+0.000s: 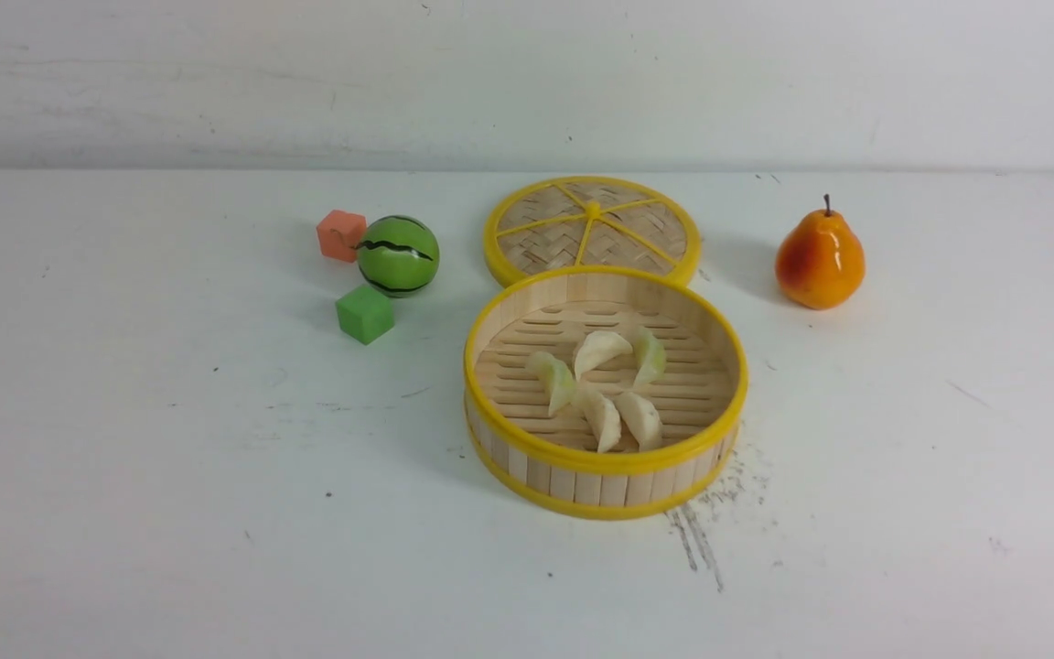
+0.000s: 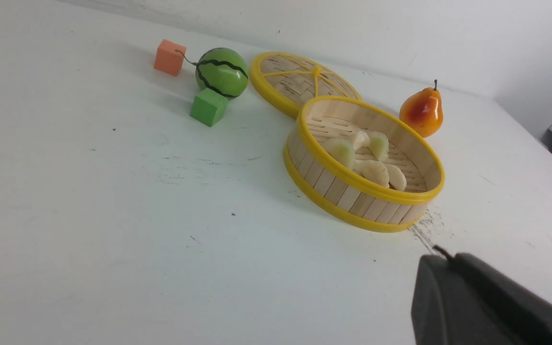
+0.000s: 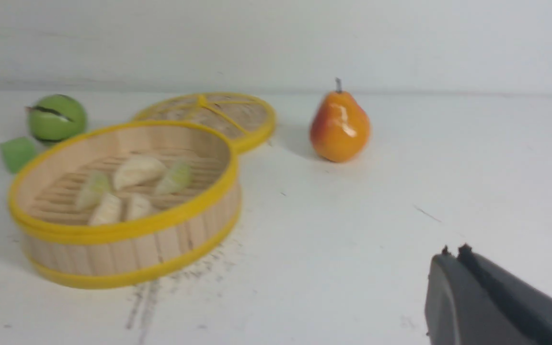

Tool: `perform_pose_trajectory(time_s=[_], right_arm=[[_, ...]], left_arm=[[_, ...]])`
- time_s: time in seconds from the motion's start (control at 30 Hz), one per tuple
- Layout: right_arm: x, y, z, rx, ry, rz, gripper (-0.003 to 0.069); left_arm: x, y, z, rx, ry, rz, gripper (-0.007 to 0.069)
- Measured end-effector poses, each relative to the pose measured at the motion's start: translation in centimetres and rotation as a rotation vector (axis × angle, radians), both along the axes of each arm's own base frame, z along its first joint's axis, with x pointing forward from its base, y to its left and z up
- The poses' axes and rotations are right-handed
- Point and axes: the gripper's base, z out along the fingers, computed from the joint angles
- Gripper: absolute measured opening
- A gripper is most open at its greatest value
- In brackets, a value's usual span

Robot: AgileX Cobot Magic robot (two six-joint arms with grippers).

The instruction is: Put the dumplings into the steamer on the white table.

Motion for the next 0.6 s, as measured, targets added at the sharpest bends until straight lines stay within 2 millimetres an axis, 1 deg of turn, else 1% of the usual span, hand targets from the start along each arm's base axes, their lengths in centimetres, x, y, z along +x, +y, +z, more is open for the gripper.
perform_pose_trajectory(time_s=[0.07, 0.17, 0.4, 0.6], right_arm=[[-0.3, -0.4, -2.2, 0.010, 0.012, -0.059, -0.0022], [-0.4, -0.6, -3.5, 0.025, 0.043, -0.095, -0.0022], [-0.6, -0.7, -4.6, 0.028, 0.152, -0.113, -0.0022], [-0.8, -0.6, -4.7, 0.038, 0.191, -0.113, -0.0022]], left_arm=[[0.0, 0.0, 0.0, 0.000, 0.000, 0.000, -0.0009], [0.0, 0.0, 0.0, 0.000, 0.000, 0.000, -0.0007], [0.0, 0.0, 0.0, 0.000, 0.001, 0.000, -0.0004], [0.0, 0.0, 0.0, 0.000, 0.001, 0.000, 0.0000]])
